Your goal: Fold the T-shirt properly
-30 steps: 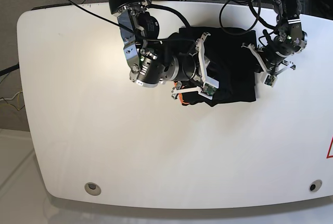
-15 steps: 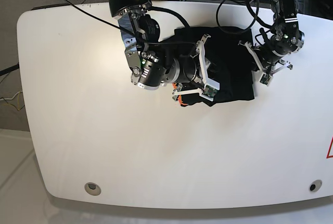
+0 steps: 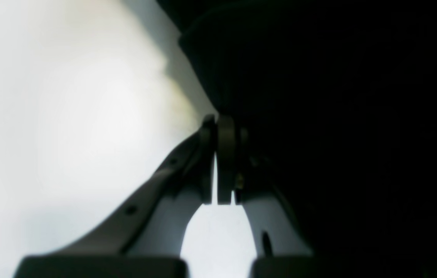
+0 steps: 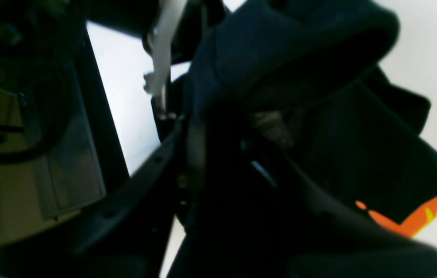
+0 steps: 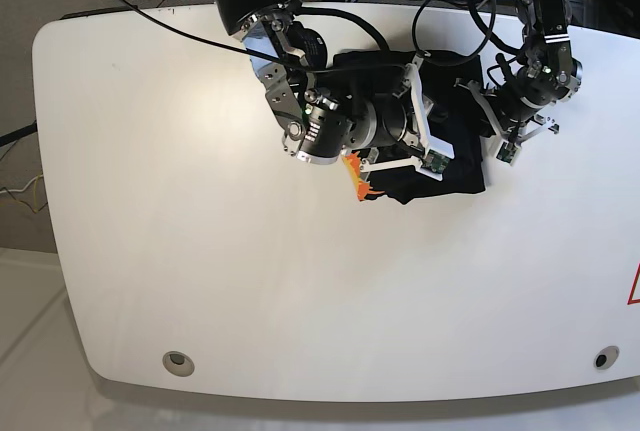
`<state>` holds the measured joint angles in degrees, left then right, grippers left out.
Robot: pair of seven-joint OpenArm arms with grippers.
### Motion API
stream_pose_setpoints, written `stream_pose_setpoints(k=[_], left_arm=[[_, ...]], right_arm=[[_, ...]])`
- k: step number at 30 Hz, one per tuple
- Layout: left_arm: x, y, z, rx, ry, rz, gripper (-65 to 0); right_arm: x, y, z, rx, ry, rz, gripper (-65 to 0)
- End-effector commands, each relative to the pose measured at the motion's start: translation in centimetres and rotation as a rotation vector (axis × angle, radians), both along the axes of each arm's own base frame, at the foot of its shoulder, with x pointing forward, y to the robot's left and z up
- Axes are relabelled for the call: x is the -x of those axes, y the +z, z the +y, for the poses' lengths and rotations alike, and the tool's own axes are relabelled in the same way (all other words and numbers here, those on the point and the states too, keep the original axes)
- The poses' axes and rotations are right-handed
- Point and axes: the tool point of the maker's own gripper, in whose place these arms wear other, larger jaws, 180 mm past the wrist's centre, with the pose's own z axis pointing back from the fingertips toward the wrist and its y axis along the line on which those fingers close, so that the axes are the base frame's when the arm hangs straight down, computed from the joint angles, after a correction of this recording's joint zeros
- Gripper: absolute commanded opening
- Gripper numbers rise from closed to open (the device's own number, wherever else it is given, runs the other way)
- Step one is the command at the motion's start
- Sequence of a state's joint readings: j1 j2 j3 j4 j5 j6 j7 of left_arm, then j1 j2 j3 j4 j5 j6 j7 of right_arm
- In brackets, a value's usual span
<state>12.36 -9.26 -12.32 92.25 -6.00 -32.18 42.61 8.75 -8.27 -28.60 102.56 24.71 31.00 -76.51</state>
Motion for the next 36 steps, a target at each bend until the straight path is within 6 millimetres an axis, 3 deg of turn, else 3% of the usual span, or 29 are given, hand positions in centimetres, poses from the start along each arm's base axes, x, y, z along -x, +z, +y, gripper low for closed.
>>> stream_pose_setpoints(k=[1, 6, 9, 20, 27, 36], left_arm=[[2.5, -1.9, 0.2, -0.050, -0.032, 0.125, -65.0], [2.5, -1.9, 0.2, -0.050, -0.032, 0.125, -65.0], [2.5, -1.9, 0.2, -0.050, -0.034, 0.125, -65.0], [2.8, -2.0, 0.3, -0.060, -0.033, 0.146, -65.0], [1.0, 0.5, 0.4, -0.086, -0.042, 0.064, -65.0], [-1.1, 3.5, 1.5, -0.139, -0.057, -0.027, -65.0]], right_arm=[[-0.6, 1.8, 0.9, -0.065, -0.004, -0.025, -48.4], [-0.9, 2.0, 0.9, -0.061, -0.005, -0.031, -40.7], [-0.9, 1.1, 0.9, -0.044, -0.004, -0.005, -38.7], [-1.9, 0.6, 0.8, -0.021, -0.005, 0.001, -38.3], [-2.2, 0.8, 0.8, -0.020, -0.007, -0.007, -38.3], [-4.1, 2.2, -0.9, -0.061, -0.094, -0.029, -38.3]])
